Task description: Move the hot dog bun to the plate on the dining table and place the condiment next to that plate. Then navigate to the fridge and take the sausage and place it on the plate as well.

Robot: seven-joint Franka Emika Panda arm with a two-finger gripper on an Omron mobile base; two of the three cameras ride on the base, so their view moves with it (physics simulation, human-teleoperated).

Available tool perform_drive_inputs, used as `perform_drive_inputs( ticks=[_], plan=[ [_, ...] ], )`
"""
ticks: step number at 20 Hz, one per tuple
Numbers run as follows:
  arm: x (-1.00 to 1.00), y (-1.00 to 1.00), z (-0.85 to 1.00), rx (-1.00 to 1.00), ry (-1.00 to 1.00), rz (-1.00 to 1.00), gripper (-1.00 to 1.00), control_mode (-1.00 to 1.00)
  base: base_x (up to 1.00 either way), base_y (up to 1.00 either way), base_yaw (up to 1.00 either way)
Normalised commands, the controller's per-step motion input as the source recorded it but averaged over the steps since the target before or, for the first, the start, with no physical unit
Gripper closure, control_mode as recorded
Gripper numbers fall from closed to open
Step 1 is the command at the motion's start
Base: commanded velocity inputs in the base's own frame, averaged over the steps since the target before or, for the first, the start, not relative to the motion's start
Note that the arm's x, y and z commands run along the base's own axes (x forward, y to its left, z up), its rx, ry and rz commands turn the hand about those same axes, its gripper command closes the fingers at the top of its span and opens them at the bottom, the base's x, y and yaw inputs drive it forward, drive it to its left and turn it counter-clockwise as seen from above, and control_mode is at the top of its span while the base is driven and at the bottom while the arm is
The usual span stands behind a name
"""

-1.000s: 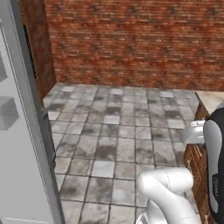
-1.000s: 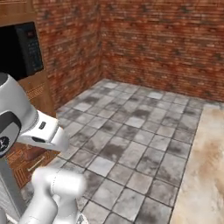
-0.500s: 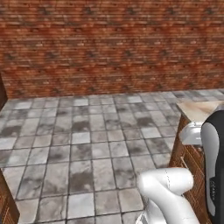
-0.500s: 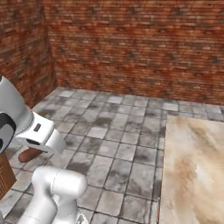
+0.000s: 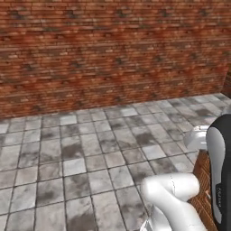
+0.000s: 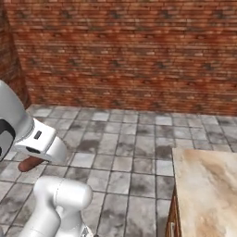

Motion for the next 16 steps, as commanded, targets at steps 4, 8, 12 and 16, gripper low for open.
perform_drive_inputs(
  ticks=[4,8,12,16],
  plan=[
    [0.00,0.00,0.00,0.00,0.00,0.00,1.00,1.00,1.00,0.33,-0.34],
    [0.00,0.00,0.00,0.00,0.00,0.00,1.00,1.00,1.00,0.32,-0.42],
    [0.00,0.00,0.00,0.00,0.00,0.00,1.00,1.00,1.00,0.40,-0.46],
    [0.00,0.00,0.00,0.00,0.00,0.00,1.00,1.00,0.82,0.52,-0.57]
  ],
)
